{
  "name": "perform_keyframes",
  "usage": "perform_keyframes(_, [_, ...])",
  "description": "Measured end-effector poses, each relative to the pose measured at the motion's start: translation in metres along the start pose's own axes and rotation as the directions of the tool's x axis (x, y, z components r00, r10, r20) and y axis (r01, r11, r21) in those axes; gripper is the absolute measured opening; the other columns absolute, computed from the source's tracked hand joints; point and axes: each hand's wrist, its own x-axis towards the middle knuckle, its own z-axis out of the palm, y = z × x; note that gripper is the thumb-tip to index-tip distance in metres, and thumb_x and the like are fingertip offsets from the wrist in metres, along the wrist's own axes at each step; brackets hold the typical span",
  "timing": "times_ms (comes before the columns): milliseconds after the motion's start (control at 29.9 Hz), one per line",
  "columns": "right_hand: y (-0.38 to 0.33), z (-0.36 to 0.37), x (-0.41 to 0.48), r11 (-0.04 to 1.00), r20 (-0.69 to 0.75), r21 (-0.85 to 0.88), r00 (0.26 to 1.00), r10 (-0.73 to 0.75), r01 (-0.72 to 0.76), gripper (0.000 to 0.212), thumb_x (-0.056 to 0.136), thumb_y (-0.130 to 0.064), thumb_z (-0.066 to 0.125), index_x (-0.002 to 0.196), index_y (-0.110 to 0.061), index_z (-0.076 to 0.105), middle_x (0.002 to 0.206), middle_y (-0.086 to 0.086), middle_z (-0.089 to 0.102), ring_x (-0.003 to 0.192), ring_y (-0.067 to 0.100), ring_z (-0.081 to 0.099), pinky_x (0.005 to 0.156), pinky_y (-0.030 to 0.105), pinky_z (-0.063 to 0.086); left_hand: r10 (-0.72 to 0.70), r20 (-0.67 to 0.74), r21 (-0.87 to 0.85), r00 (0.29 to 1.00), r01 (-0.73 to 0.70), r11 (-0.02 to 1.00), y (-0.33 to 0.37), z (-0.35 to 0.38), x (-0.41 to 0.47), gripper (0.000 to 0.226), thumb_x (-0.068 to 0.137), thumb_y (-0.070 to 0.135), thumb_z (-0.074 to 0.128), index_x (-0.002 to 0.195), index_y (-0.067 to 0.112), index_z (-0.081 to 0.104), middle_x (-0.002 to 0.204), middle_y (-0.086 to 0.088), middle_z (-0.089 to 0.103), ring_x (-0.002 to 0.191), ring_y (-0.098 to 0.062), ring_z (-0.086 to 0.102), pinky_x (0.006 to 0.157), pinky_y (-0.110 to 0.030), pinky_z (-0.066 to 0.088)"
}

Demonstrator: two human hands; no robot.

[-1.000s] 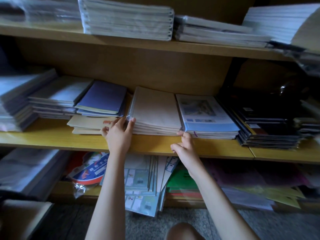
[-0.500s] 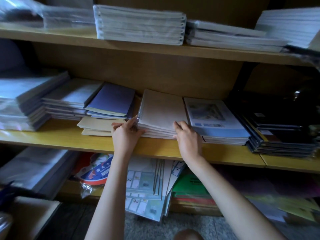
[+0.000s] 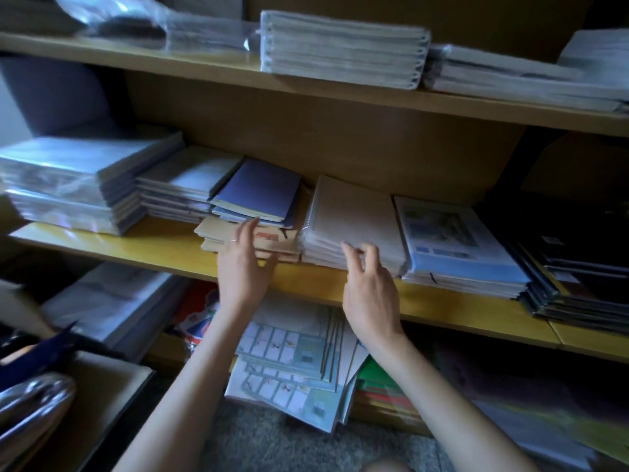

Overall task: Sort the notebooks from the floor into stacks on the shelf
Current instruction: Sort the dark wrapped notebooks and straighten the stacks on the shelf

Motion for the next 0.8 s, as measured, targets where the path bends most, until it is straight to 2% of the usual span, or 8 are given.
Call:
perform_keyframes(67, [-0.019,-0.006,0.000,0.989,0.067,0.136,0.995,-0.071,0.062,0.036,0.086,-0.006,0.056,0.121,-0.017,0.055,0.110,0.005,0.062,0.087,0.024,0.063,0.067,0.033,0.052,-0.217,-0.051,0.036,0.975,0.219,0.975,-0.027,-0.021,0.003,0.093,0.064,0.026,0.083,0.141,0.005,0.034,0.145,-0.026,0.030,0.135,-0.037,0.031,0.107,-0.041,0.031])
perform_keyframes(134, [-0.033,-0.004,0.007,0.979,0.118,0.187,0.987,-0.108,0.085,0.026,0.091,-0.020,0.055,0.117,-0.021,0.057,0.103,0.000,0.066,0.089,0.021,0.064,0.064,0.032,0.049,-0.350,0.072,0.076,0.934,0.345,0.936,-0.048,-0.038,0.012,0.110,0.058,0.032,0.087,0.145,0.005,0.025,0.151,-0.027,0.017,0.141,-0.033,0.021,0.112,-0.038,0.028])
perform_keyframes(167, [-0.039,-0.001,0.013,0.978,0.113,0.178,0.985,-0.131,0.110,0.025,0.090,-0.025,0.057,0.115,-0.022,0.059,0.101,-0.001,0.066,0.088,0.020,0.064,0.061,0.030,0.048,-0.375,0.131,0.071,0.918,0.369,0.927,-0.055,-0.043,0.017,0.109,0.058,0.032,0.087,0.145,0.007,0.026,0.151,-0.023,0.020,0.140,-0.031,0.025,0.110,-0.036,0.029])
perform_keyframes(301, [-0.061,0.024,0.038,0.972,0.032,-0.001,0.972,-0.234,0.234,0.029,0.066,-0.028,0.082,0.092,-0.019,0.071,0.083,-0.002,0.066,0.062,0.018,0.066,0.043,0.025,0.046,-0.333,0.125,0.053,0.934,0.329,0.943,-0.059,-0.045,0.029,0.073,0.064,0.025,0.083,0.129,0.016,0.051,0.122,-0.013,0.062,0.114,-0.031,0.054,0.087,-0.034,0.043])
perform_keyframes(401, [-0.067,0.043,0.048,0.967,-0.008,-0.098,0.971,-0.238,0.236,0.035,0.057,-0.030,0.088,0.088,-0.022,0.075,0.069,-0.007,0.068,0.046,0.012,0.062,0.037,0.016,0.037,-0.333,0.056,0.046,0.941,0.331,0.943,-0.065,-0.042,0.030,0.064,0.068,0.023,0.079,0.126,0.015,0.055,0.116,-0.013,0.065,0.110,-0.032,0.057,0.085,-0.035,0.044])
perform_keyframes(535, [-0.067,0.054,0.053,0.970,-0.078,-0.128,0.973,-0.217,0.206,0.030,0.059,-0.034,0.087,0.081,-0.020,0.073,0.065,-0.008,0.069,0.045,0.012,0.063,0.038,0.015,0.036,-0.373,0.020,0.022,0.928,0.372,0.928,-0.074,-0.036,0.038,0.056,0.067,0.029,0.078,0.119,0.016,0.058,0.111,-0.009,0.067,0.105,-0.030,0.059,0.081,-0.034,0.044])
perform_keyframes(669, [-0.069,0.062,0.056,0.971,-0.101,-0.170,0.977,-0.189,0.170,0.039,0.061,-0.033,0.086,0.094,-0.018,0.072,0.062,-0.004,0.069,0.042,0.015,0.062,0.037,0.017,0.039,-0.390,0.013,0.038,0.921,0.389,0.920,-0.077,-0.033,0.048,0.057,0.061,0.035,0.082,0.108,0.013,0.058,0.108,-0.010,0.067,0.101,-0.033,0.059,0.075,-0.035,0.042])
perform_keyframes(803, [-0.074,0.069,0.063,0.970,-0.100,-0.195,0.981,-0.165,0.143,0.037,0.055,-0.029,0.090,0.087,-0.022,0.074,0.048,-0.006,0.062,0.034,0.012,0.055,0.038,0.012,0.025,-0.384,0.010,0.065,0.923,0.383,0.921,-0.082,-0.031,0.056,0.055,0.058,0.039,0.084,0.101,0.015,0.059,0.105,-0.010,0.068,0.099,-0.032,0.060,0.072,-0.034,0.042])
